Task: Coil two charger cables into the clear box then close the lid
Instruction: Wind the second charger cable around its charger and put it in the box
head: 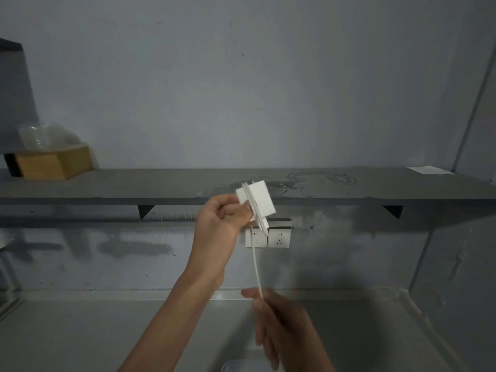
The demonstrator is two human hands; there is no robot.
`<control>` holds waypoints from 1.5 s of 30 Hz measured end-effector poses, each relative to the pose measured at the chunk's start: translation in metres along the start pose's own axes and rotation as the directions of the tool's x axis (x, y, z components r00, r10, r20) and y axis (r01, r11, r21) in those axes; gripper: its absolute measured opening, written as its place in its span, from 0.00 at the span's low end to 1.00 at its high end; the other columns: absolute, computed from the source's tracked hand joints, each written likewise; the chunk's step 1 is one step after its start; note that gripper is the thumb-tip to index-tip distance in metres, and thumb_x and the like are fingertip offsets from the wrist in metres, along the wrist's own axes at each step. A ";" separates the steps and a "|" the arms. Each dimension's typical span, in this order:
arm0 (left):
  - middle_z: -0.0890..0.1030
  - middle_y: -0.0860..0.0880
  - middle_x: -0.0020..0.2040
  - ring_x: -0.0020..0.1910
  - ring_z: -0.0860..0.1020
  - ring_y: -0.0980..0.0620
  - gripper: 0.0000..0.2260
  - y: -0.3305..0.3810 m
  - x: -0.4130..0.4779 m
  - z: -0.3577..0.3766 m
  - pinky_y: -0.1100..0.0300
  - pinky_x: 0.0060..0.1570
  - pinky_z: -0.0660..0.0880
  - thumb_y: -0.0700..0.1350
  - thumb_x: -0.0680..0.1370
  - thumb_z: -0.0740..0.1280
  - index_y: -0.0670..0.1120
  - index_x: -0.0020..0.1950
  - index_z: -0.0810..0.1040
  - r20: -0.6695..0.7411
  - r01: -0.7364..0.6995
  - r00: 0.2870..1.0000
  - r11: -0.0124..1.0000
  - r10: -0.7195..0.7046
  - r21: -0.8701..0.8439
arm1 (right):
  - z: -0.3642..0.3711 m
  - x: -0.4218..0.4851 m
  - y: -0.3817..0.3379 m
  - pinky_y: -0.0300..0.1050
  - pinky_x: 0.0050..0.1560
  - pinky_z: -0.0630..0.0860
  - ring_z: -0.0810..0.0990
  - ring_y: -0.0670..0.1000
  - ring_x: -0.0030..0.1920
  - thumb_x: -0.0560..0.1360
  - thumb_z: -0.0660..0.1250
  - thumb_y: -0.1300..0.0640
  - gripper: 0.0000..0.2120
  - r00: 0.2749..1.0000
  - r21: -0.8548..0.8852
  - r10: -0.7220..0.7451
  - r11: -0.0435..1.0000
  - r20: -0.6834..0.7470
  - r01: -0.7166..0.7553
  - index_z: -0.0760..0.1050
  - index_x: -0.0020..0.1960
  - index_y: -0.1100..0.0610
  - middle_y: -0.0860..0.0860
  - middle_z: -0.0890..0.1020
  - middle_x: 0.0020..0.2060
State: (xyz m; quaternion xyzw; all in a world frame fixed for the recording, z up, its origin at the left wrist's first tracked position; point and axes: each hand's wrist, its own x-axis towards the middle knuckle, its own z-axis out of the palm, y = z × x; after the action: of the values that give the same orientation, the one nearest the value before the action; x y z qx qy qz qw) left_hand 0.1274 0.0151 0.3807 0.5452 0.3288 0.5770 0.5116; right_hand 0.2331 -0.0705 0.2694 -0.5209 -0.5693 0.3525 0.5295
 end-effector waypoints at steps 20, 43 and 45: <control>0.83 0.53 0.46 0.47 0.82 0.54 0.11 0.024 -0.059 -0.004 0.63 0.49 0.78 0.45 0.71 0.69 0.54 0.53 0.79 0.514 -0.330 0.845 0.899 0.145 0.288 | -0.124 0.069 -0.114 0.33 0.36 0.71 0.76 0.42 0.31 0.66 0.75 0.49 0.04 0.844 -0.402 -0.530 0.758 0.078 0.514 0.81 0.35 0.46 0.43 0.83 0.33; 0.78 0.54 0.50 0.47 0.78 0.67 0.09 -0.041 -0.013 -0.011 0.74 0.38 0.76 0.37 0.77 0.67 0.48 0.55 0.75 0.192 -0.209 0.973 0.836 0.126 0.507 | -0.080 -0.012 -0.083 0.31 0.41 0.75 0.81 0.35 0.40 0.76 0.61 0.44 0.10 0.826 -0.761 -0.562 0.518 0.041 0.390 0.80 0.49 0.44 0.37 0.83 0.42; 0.78 0.58 0.50 0.52 0.78 0.64 0.11 -0.038 -0.033 -0.009 0.70 0.48 0.77 0.38 0.77 0.66 0.53 0.55 0.76 0.313 -0.280 0.941 0.808 0.126 0.519 | -0.099 -0.001 -0.099 0.40 0.40 0.77 0.83 0.41 0.40 0.77 0.62 0.45 0.12 0.736 -0.812 -0.669 0.372 0.101 0.450 0.82 0.46 0.48 0.39 0.85 0.41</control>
State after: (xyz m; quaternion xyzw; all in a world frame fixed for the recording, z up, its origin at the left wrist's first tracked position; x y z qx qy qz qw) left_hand 0.1240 -0.0046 0.3340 0.7741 0.3505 0.4302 0.3047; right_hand 0.3068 -0.1073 0.3826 -0.5108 -0.7354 -0.2093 0.3930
